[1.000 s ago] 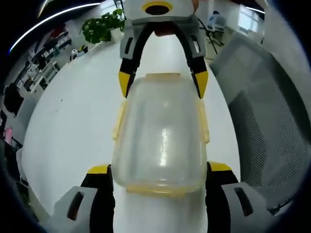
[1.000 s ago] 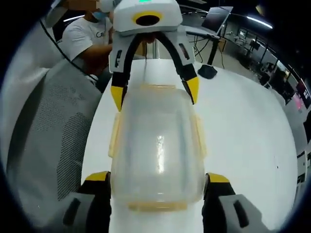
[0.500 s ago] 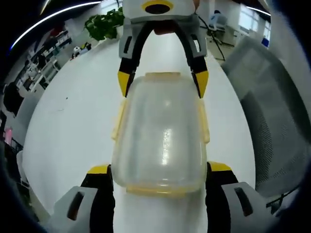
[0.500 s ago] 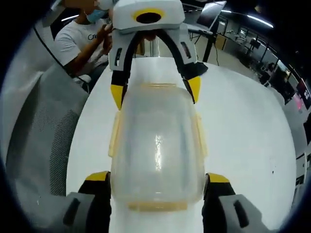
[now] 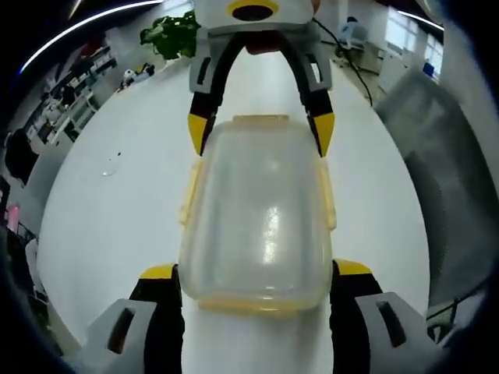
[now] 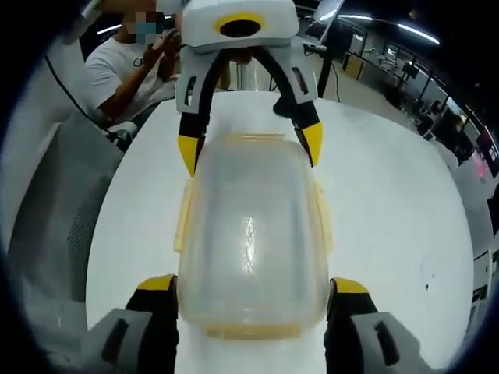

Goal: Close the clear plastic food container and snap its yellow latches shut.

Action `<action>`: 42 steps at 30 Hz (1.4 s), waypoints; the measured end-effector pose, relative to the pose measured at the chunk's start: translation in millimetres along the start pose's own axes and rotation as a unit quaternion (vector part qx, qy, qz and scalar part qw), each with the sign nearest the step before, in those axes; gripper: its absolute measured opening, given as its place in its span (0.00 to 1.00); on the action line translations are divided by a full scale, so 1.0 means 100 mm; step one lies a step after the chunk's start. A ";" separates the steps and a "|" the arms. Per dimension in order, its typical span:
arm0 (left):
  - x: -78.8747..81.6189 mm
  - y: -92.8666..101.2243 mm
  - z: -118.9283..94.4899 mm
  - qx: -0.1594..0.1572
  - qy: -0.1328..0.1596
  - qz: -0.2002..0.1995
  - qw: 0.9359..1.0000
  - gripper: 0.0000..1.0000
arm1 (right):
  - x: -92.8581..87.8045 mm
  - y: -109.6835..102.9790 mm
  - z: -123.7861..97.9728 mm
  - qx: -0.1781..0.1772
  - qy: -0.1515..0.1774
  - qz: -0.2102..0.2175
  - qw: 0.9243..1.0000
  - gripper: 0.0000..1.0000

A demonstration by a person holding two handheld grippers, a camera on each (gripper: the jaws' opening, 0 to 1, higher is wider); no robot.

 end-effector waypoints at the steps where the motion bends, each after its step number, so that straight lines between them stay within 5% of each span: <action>1: 0.00 -0.03 0.00 0.000 -0.001 0.000 1.000 0.75 | 0.00 0.03 0.00 0.000 0.001 0.001 1.000 0.77; 19: 0.03 -0.15 0.00 0.006 -0.012 -0.005 1.000 0.76 | 0.01 0.18 -0.02 -0.020 0.000 0.004 1.000 0.80; 22: 0.09 -0.17 -0.07 0.021 0.015 -0.024 0.999 0.84 | 0.11 0.16 -0.11 -0.026 0.029 0.055 0.998 0.92; 24: 0.13 -0.14 -0.09 0.026 0.030 -0.042 0.998 0.99 | 0.08 0.22 -0.15 -0.054 0.022 0.075 0.996 0.99; 27: 0.13 -0.19 -0.14 0.059 0.045 -0.059 0.996 0.99 | 0.09 0.15 -0.16 -0.051 0.037 0.123 0.990 0.99; 30: 0.10 -0.13 -0.18 0.059 0.049 -0.068 0.995 0.99 | 0.09 0.13 -0.21 -0.085 0.041 0.106 0.990 0.99; 36: 0.12 -0.03 -0.34 0.085 0.084 -0.106 0.987 0.99 | 0.04 -0.06 -0.30 -0.103 0.046 0.141 0.984 0.99; 42: 0.06 0.18 -0.46 0.110 0.100 -0.135 0.980 0.99 | 0.02 -0.23 -0.48 -0.137 0.078 0.206 0.966 0.99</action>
Point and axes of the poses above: the point that each gripper's makers call its tool centre point, and the gripper's own axes: z roughly forward along the fingers, y roughly to its right, x roughly out of its top, the point moved 3 cm from there along -z, roughly backward along the fingers, and after that the axes turned 6 degrees about -x, right-handed, at the moved point
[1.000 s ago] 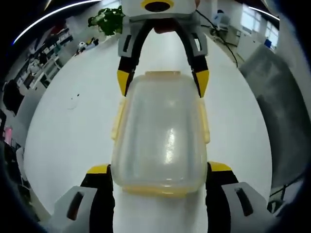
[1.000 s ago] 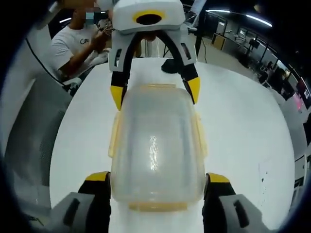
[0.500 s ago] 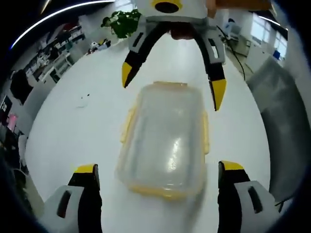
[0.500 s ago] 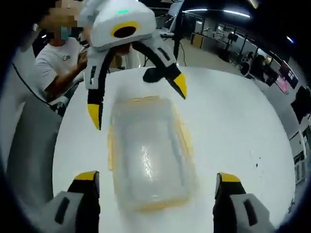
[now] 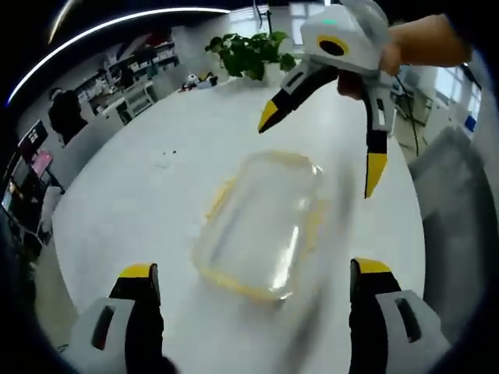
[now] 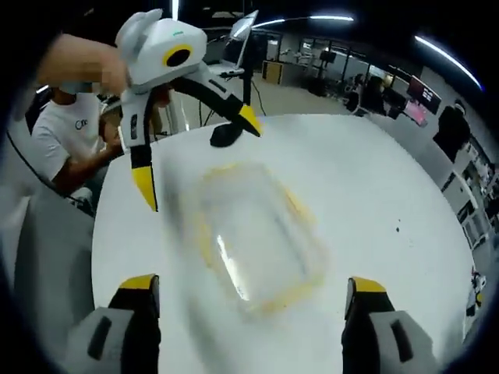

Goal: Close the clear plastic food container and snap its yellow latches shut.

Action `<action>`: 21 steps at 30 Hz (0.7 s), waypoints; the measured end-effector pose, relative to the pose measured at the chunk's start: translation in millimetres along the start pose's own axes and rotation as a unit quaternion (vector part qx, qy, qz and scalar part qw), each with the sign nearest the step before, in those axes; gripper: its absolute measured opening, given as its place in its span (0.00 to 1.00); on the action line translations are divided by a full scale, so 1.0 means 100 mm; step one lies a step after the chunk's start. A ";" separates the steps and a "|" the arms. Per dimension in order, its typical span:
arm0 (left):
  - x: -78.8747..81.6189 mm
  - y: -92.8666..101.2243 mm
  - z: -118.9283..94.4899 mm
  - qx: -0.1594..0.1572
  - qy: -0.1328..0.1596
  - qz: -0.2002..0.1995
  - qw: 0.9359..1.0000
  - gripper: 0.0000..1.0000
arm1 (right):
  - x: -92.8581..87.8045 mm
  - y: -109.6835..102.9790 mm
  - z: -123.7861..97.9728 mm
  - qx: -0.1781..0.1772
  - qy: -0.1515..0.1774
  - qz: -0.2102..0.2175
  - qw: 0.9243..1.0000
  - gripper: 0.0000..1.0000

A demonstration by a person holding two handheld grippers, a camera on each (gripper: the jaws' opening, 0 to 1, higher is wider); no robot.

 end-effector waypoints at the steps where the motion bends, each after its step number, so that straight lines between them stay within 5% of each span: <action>1: -0.01 0.02 -0.02 0.005 0.006 -0.007 1.000 0.99 | -0.03 -0.02 -0.03 -0.001 -0.002 0.001 1.000 0.99; 21: -0.34 0.95 -0.57 0.062 0.065 -0.061 0.994 0.99 | -0.31 -0.64 -0.76 -0.069 0.079 0.054 0.993 0.99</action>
Point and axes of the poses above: the point that each gripper's makers call its tool centre point, and the gripper's own axes: z roughly forward along the fingers, y roughly to its right, x roughly out of its top, the point moved 3 cm from there along -z, roughly backward along the fingers, and after that the axes turned 6 degrees about -x, right-handed, at the moved point
